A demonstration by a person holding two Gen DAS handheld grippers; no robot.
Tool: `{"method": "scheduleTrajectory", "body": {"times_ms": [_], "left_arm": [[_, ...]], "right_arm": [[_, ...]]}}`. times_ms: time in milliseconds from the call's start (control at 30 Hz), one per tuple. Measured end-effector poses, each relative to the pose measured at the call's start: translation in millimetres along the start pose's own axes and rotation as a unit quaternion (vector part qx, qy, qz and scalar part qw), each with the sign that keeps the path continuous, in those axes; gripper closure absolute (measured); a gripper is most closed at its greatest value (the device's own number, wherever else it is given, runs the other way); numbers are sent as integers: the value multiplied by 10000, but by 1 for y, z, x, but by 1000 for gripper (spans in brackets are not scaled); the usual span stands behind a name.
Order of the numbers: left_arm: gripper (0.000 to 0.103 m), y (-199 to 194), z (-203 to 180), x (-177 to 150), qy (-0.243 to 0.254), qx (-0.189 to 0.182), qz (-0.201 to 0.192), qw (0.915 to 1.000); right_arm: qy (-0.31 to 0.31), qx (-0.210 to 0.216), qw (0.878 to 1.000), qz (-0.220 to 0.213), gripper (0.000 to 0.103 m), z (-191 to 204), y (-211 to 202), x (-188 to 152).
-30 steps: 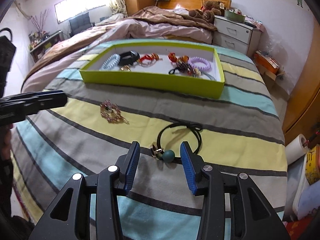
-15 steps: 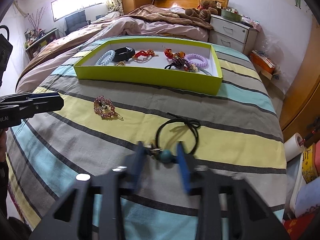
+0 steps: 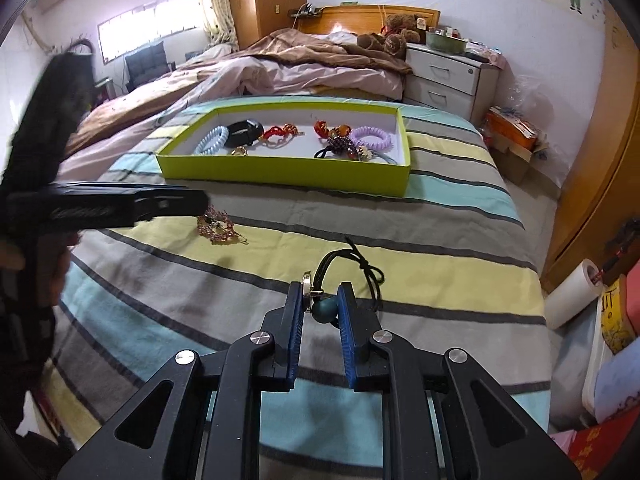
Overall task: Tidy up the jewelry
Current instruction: 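Grasp the black hair tie with the right gripper while the left moves to the pink brooch, then grasp the pink heart brooch with the left gripper and lift it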
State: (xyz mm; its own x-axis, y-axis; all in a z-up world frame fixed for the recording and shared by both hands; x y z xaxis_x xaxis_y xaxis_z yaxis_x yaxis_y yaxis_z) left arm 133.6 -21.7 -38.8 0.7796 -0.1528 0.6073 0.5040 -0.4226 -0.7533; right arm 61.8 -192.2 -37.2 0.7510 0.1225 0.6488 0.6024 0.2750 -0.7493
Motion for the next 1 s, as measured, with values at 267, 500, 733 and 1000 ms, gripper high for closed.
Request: {"method": "scheduleTrajectory", "body": {"times_ms": [267, 500, 733, 1000], "left_arm": [[65, 7, -9, -9, 46, -178, 159, 9997], [64, 7, -34, -25, 374, -239, 374, 9983], [51, -3, -19, 2, 500, 152, 64, 9986], [50, 17, -12, -4, 526, -69, 399, 9978]], "right_arm": [[173, 137, 9997, -92, 85, -3, -11, -9], [289, 197, 9993, -132, 85, -7, -15, -13], [328, 205, 9991, -161, 85, -9, -18, -14], [396, 223, 9988, -160, 85, -12, -16, -15]]}}
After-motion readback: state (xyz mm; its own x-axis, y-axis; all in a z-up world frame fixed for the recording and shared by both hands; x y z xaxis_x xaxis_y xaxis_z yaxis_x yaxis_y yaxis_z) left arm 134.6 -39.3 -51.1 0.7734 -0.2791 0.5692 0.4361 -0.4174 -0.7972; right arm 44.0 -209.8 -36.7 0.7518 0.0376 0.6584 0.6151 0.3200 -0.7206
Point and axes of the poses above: each gripper's, at about its wrist camera, not at the fingertips, and y roughly the way its jaws point, z to its left, x to its top, the point moved 4 cm from there along y, roughly the way its jaws point, and after that the axes turned 7 degrees about y, right-handed, at the moved point
